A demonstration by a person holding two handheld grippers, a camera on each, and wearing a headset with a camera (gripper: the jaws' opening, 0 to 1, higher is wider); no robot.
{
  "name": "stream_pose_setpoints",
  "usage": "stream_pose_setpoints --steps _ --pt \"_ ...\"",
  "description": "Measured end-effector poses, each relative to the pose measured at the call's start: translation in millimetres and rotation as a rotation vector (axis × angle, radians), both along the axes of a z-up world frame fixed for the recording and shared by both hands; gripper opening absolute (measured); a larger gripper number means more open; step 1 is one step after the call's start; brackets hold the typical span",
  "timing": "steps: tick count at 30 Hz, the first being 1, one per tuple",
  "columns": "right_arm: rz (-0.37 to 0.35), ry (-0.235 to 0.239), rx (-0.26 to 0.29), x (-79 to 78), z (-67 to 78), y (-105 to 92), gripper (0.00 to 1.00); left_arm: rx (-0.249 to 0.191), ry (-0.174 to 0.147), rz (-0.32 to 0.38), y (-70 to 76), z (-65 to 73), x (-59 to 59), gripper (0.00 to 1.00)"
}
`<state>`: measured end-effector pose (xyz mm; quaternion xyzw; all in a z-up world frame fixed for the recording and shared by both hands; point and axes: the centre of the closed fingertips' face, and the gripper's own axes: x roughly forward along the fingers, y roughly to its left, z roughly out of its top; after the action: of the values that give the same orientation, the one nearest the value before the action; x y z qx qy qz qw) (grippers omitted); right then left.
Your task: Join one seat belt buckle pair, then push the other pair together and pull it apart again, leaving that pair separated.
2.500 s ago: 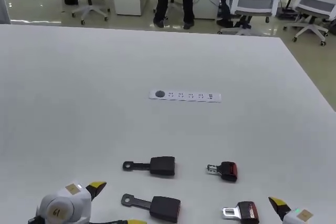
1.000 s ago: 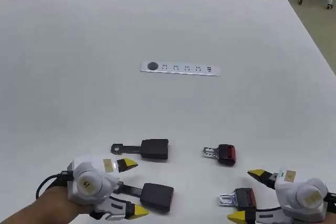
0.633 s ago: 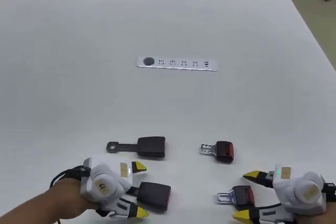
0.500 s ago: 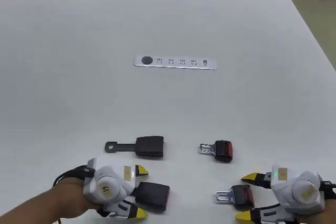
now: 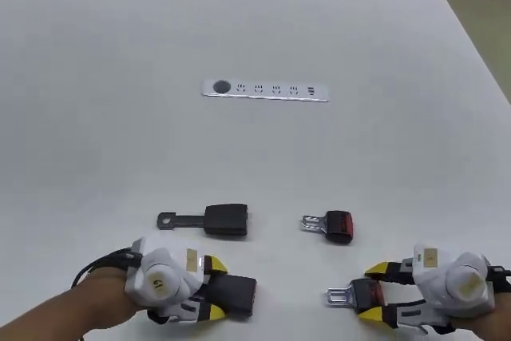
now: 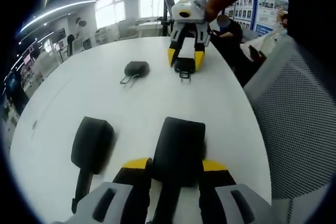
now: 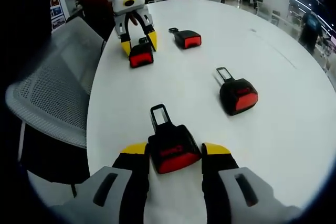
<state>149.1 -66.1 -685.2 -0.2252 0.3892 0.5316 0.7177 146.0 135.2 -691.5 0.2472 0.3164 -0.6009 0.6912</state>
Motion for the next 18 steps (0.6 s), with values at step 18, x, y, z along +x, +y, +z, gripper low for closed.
stream_pose_setpoints --steps 18 --pt "-0.05 0.016 -0.054 1.1 -8.4 -5.2 0.37 0.013 0.0 0.059 -4.6 -1.4 3.1 0.35"
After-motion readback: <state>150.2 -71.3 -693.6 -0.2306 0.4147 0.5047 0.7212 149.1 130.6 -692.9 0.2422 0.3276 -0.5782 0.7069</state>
